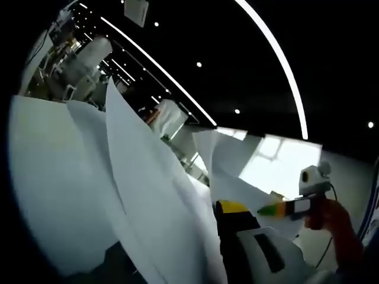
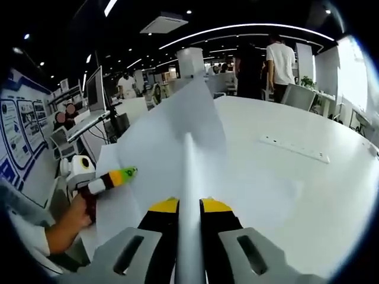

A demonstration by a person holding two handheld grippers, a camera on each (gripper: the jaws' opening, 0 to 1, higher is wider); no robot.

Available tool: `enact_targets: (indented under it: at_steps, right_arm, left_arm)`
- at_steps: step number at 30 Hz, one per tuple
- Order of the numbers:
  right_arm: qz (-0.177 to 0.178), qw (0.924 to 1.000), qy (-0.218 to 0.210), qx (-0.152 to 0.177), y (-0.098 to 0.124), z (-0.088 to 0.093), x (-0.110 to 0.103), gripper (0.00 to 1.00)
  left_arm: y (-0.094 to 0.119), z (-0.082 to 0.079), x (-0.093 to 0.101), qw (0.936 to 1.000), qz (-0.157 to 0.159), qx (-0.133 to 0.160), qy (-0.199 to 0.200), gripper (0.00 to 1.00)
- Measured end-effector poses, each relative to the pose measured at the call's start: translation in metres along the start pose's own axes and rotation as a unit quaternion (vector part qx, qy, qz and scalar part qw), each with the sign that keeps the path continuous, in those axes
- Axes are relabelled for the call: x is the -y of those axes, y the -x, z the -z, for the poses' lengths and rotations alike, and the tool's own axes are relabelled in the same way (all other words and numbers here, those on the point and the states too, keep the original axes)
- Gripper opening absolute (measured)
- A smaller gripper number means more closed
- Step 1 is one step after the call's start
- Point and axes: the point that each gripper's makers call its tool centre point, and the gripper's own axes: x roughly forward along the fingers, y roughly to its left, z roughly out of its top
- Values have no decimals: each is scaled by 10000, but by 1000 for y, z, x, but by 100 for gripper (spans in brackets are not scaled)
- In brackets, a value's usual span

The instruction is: Organize the stack of printing papers by aligning and flattening the scattered papers on the table

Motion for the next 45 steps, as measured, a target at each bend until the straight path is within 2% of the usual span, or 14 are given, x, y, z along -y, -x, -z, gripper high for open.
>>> enact_targets:
  at_steps: [37, 45]
  right_arm:
    - [-183, 9998, 13, -52, -6, 4, -27, 8]
    - [-158, 9999, -3, -68, -5, 6, -27, 8]
  left_arm:
    - [3, -2, -4, 9998, -129, 97, -71, 21]
    - [3, -4, -5, 9997, -154, 143, -84, 21]
